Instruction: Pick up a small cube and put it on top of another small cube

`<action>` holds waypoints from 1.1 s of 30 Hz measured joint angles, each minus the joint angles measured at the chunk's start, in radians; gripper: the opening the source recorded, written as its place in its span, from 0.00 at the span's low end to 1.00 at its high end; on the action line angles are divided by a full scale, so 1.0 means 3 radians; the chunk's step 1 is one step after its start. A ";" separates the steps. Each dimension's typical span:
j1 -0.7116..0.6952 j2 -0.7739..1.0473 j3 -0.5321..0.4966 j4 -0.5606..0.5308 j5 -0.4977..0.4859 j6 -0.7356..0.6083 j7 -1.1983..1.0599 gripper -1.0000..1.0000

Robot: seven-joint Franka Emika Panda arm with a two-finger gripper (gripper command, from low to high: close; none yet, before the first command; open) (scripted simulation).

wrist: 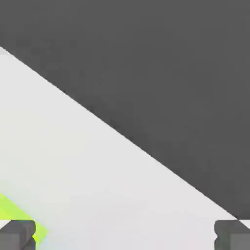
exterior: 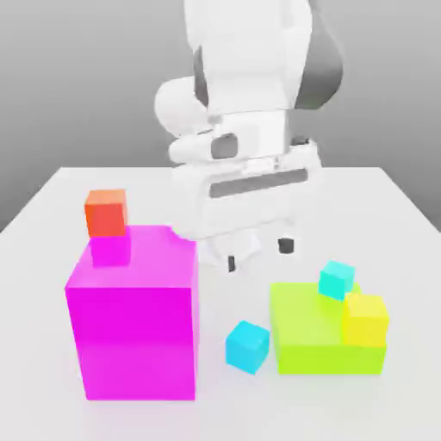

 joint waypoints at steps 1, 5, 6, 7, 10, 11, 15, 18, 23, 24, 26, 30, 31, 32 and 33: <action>0.0027 0.0149 -0.0002 -0.0107 -0.0016 0.0108 -0.0157 0.50; 0.0069 0.0691 0.0037 -0.0335 -0.0023 0.0520 -0.0578 0.50; 0.0059 0.0798 0.0064 -0.0328 0.0038 0.0606 -0.0642 0.50; 0.0032 0.0903 0.0106 -0.0314 0.0109 0.0690 -0.0703 0.50; -0.0132 0.1213 0.0315 -0.0264 0.0303 0.0943 -0.0853 0.50; -0.0201 0.1316 0.0395 -0.0249 0.0344 0.1028 -0.0883 0.50; -0.0311 0.1486 0.0519 -0.0225 0.0386 0.1167 -0.0909 0.00; -0.0312 0.1486 0.0519 -0.0225 0.0381 0.1160 -0.0904 0.00; -0.0214 0.1235 0.0382 -0.0262 0.0243 0.0958 -0.0811 0.00; -0.0192 0.1136 0.0342 -0.0279 0.0175 0.0877 -0.0762 0.00; -0.0183 0.0934 0.0299 -0.0315 0.0047 0.0713 -0.0668 0.00; -0.0134 0.0529 0.0324 -0.0390 -0.0020 0.0368 -0.0614 0.00; -0.0030 0.0417 0.0356 -0.0403 0.0034 0.0263 -0.0660 0.00; 0.0056 0.0302 0.0400 -0.0414 0.0093 0.0154 -0.0711 0.00; 0.0147 0.0184 0.0448 -0.0424 0.0143 0.0044 -0.0757 0.00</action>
